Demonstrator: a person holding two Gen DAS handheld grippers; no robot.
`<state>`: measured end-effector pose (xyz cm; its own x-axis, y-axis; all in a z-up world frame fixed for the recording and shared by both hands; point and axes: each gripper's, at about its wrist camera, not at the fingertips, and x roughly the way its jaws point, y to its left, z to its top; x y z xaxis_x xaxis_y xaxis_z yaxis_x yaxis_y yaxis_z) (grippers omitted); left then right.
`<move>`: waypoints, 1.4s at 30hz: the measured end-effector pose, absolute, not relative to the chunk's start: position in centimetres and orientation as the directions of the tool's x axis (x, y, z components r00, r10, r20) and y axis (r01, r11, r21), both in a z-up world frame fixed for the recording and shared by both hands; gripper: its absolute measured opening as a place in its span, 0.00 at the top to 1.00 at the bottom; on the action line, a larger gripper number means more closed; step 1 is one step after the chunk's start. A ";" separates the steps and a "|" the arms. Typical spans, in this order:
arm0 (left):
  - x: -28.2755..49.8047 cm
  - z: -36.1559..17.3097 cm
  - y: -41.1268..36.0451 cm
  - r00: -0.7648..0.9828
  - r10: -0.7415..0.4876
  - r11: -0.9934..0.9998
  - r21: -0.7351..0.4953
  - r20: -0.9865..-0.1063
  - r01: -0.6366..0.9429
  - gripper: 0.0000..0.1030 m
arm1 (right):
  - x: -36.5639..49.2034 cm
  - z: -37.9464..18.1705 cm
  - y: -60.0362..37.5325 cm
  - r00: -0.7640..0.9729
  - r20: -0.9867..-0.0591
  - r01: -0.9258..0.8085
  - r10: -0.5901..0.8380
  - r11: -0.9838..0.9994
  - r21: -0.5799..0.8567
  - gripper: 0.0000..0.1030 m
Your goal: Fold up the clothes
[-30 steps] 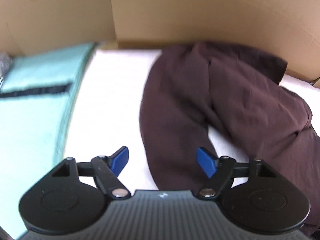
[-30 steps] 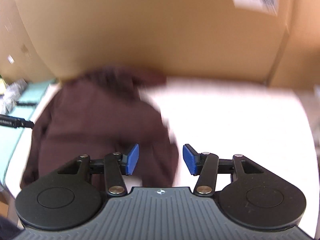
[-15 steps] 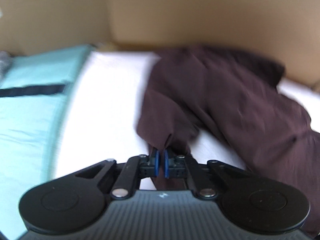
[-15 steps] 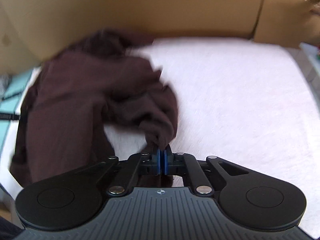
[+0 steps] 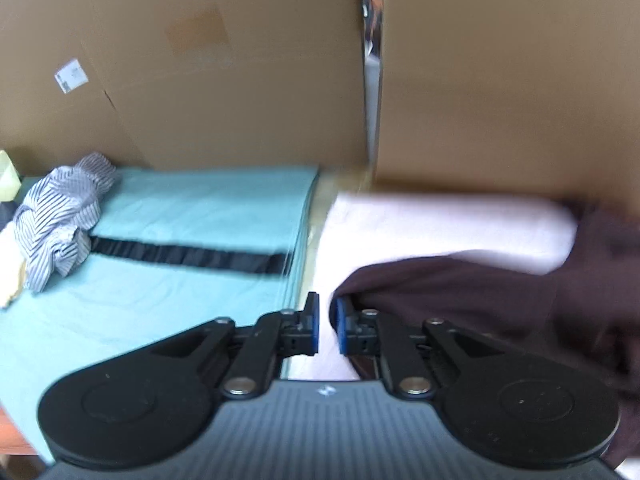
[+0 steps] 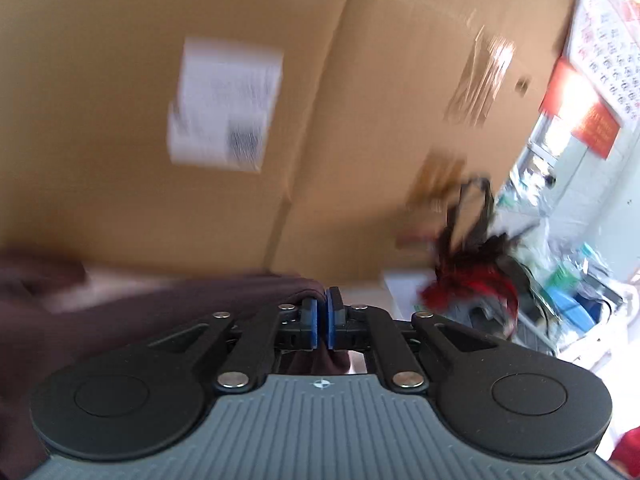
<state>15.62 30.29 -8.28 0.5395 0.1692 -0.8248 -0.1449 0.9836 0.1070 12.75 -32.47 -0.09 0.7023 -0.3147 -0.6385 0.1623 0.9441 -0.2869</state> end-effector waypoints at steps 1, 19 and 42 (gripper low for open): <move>15.3 -9.2 30.4 0.505 0.162 0.986 0.115 -0.848 -0.123 0.88 | 13.4 -1.5 -32.6 0.620 -0.726 0.120 -0.299 0.950 -0.288 0.93; 25.0 -8.5 16.0 0.525 -0.185 0.948 -0.011 -0.831 0.317 0.44 | 18.9 -1.1 -21.2 0.568 -0.746 -0.359 0.346 0.921 0.154 0.57; 32.2 -13.1 8.4 0.334 -0.451 0.837 -0.262 -0.828 0.479 0.30 | 24.0 -1.7 -17.8 0.584 -0.571 -0.486 0.577 0.812 0.324 0.94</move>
<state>32.18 8.45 -13.09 0.3343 -0.4507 -0.8277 0.4795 0.8374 -0.2624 24.03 -17.76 -1.71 0.5838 0.5770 -0.5711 -0.4855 0.8119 0.3240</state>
